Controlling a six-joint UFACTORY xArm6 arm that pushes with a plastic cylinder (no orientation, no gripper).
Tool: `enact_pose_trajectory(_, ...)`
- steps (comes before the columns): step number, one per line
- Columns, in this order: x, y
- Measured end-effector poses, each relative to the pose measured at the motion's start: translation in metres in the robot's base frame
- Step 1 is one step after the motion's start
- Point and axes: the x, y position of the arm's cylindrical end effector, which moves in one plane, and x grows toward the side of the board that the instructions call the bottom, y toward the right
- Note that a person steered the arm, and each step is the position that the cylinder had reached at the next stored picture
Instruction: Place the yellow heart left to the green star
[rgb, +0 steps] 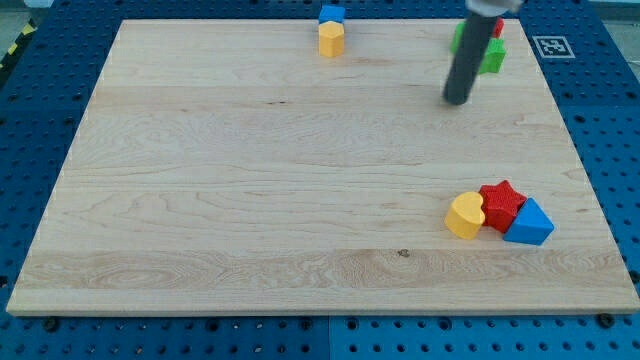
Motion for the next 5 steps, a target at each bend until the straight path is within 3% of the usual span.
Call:
enact_pose_trajectory(2,0.156,-0.089)
enact_pose_trajectory(3,0.212,-0.085)
enact_pose_trajectory(5,0.196,-0.001)
